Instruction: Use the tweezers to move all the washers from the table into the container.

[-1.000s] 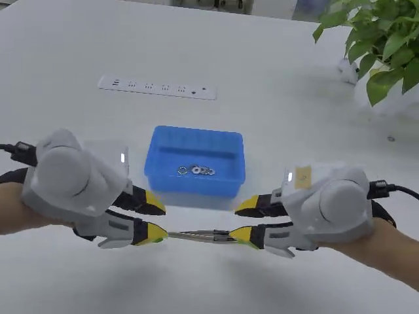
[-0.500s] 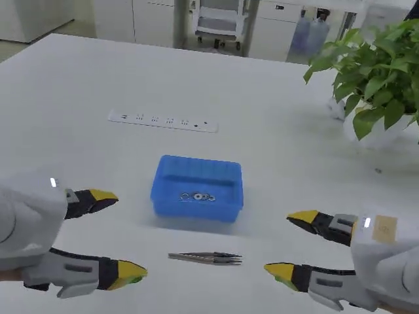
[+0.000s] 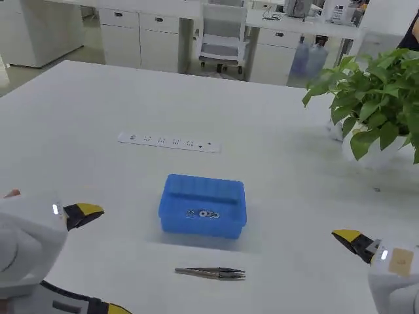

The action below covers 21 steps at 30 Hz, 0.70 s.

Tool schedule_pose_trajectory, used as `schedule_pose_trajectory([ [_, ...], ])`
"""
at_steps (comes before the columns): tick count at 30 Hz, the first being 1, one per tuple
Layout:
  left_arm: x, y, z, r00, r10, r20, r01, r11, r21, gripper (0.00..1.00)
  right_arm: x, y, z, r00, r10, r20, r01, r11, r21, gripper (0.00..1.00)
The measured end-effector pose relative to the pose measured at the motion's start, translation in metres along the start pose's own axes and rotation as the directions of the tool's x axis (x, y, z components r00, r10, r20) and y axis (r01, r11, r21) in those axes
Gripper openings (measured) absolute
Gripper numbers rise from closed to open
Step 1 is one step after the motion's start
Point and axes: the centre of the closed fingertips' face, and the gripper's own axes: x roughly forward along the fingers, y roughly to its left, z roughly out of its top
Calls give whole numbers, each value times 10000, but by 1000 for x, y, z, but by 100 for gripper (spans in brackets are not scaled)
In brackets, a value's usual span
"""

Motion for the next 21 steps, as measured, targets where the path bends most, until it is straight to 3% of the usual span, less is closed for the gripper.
schedule_pose_trajectory([
  [4,-2,1,7,9999,91,77,-91,10000,18,99,0,-12,15,9989,-144,437,141,9999,78,100],
  [6,-3,3,10,9998,178,107,-179,9998,41,99,2,-11,19,9986,46,525,-57,9997,220,100],
  [8,-5,3,10,9996,267,30,-268,9995,191,99,4,-9,21,9985,162,527,-168,9998,109,100],
  [10,-7,2,4,9992,263,-298,-253,9991,341,99,5,-3,21,9981,371,489,-362,9992,-188,100],
  [13,-12,-1,3,9993,259,-261,-253,9994,233,99,5,11,18,9958,806,425,-790,9961,-386,100],
  [18,-17,1,1,9982,274,-537,-252,9988,427,99,0,19,17,9948,915,444,-871,9919,-928,98],
  [21,-19,5,5,9983,347,-472,-327,9985,432,99,0,18,17,9945,946,456,-903,9920,-881,98],
])
